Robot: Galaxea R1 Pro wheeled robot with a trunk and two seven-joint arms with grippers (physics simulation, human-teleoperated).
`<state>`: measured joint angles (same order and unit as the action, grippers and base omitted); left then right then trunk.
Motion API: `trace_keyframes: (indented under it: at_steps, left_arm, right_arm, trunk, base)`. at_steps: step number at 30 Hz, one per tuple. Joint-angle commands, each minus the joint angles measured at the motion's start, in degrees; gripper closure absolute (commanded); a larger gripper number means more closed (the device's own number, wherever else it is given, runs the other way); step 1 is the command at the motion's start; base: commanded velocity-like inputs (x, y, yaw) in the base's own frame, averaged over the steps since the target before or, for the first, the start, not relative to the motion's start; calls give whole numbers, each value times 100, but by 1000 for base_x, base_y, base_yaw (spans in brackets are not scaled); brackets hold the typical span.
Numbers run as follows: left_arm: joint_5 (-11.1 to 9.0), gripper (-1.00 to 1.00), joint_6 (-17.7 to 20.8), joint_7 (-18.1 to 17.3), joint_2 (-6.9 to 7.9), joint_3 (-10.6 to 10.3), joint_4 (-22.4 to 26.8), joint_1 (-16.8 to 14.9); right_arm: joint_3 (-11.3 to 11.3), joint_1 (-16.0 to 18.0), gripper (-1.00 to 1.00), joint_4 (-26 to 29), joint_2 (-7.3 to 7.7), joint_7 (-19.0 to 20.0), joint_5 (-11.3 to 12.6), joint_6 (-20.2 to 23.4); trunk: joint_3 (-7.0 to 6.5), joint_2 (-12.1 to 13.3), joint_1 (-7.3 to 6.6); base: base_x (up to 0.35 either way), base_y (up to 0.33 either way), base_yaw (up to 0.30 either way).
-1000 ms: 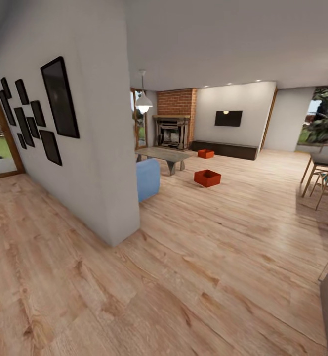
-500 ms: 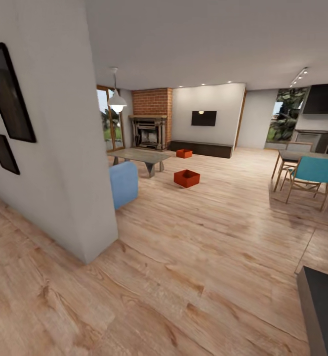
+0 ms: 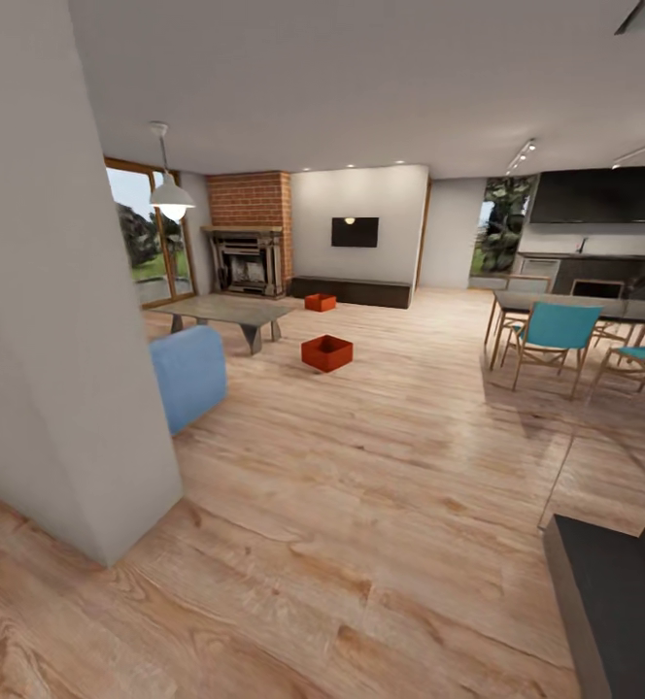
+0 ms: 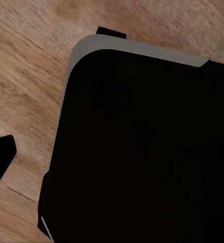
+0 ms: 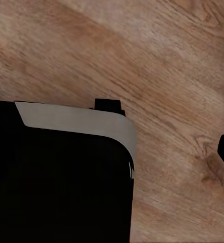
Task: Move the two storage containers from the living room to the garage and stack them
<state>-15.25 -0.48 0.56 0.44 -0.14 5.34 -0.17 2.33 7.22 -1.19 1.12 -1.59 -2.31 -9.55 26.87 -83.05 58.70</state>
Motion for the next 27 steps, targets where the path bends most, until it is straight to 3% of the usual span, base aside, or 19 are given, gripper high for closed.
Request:
trace_keyframes:
  at_steps: [1,12,27]
  left_arm:
    - [-26,-100,-5,6,0,-4,2,-1]
    - [-30,-100,-2,6,0,-4,2,-1]
    - [-27,-100,0,6,0,-4,2,-1]
  right_arm:
    - [21,7,-100,-13,0,-15,-24,-22]
    - [21,7,-100,-13,6,-9,-24,-20]
    - [56,7,-100,-13,19,5,-94,-20]
  trunk:
    - [6,-3,3]
    - [6,-3,3]
    - [6,-3,3]
  base:
    - [321,0,-281]
    - [321,0,-249]
    - [321,0,-18]
